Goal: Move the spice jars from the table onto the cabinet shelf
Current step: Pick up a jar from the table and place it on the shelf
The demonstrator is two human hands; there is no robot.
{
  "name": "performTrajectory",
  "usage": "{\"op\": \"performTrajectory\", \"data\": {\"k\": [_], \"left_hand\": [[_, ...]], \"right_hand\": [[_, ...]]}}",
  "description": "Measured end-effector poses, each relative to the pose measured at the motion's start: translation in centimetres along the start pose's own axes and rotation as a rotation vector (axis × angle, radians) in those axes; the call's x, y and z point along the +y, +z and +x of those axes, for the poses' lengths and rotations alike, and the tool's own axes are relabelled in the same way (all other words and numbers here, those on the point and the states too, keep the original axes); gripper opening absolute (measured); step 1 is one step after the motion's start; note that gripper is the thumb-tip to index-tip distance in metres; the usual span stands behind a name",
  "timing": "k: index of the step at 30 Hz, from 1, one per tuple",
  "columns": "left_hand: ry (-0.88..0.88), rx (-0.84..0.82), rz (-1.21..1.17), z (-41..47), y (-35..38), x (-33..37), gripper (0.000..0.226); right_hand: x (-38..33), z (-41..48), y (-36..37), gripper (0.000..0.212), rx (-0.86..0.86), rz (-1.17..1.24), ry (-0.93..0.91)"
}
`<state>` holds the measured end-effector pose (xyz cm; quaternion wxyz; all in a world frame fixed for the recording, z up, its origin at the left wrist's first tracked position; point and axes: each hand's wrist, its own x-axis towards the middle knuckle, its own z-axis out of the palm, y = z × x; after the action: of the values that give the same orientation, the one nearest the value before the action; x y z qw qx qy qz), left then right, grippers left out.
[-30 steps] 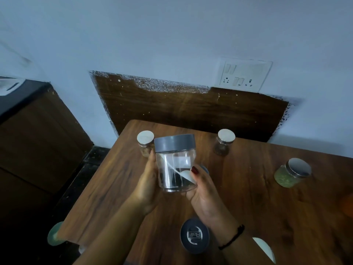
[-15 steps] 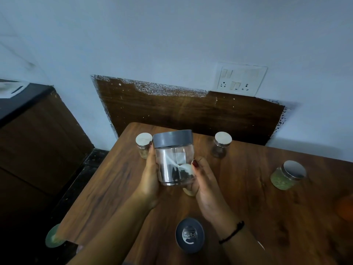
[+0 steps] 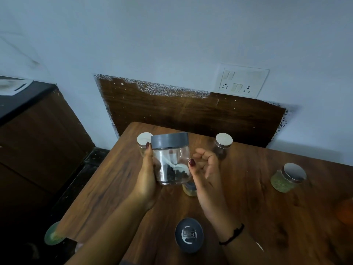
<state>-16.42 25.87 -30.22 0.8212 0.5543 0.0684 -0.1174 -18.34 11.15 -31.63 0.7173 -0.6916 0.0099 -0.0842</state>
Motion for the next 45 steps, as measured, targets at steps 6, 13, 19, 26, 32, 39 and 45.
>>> {"op": "performTrajectory", "data": {"k": [6,13,19,26,32,39,45], "left_hand": [[-0.002,0.075,0.064,0.2,-0.3,-0.1,0.062],[0.083,0.095,0.194,0.1,0.8,0.2,0.051],[0.143,0.099,0.295,0.0,1.7,0.6,0.058],[0.142,0.11,0.262,0.2,1.2,0.5,0.04],[0.004,0.146,0.167,0.4,0.5,0.6,0.055],[-0.123,-0.022,0.038,-0.4,1.3,0.3,0.06],[-0.103,-0.036,0.031,-0.4,1.5,-0.3,0.056]], "right_hand": [[-0.7,-0.3,0.8,0.075,-0.04,-0.049,-0.05],[-0.7,-0.3,1.8,0.067,-0.004,-0.061,0.004],[-0.2,0.2,1.7,0.081,0.031,-0.087,0.007],[-0.4,0.3,1.1,0.07,0.018,0.016,0.041],[-0.6,0.0,1.0,0.053,-0.022,0.165,0.081],[-0.3,-0.2,1.0,0.07,0.008,0.389,0.157],[0.3,-0.4,1.3,0.082,0.016,0.366,0.181]]}}
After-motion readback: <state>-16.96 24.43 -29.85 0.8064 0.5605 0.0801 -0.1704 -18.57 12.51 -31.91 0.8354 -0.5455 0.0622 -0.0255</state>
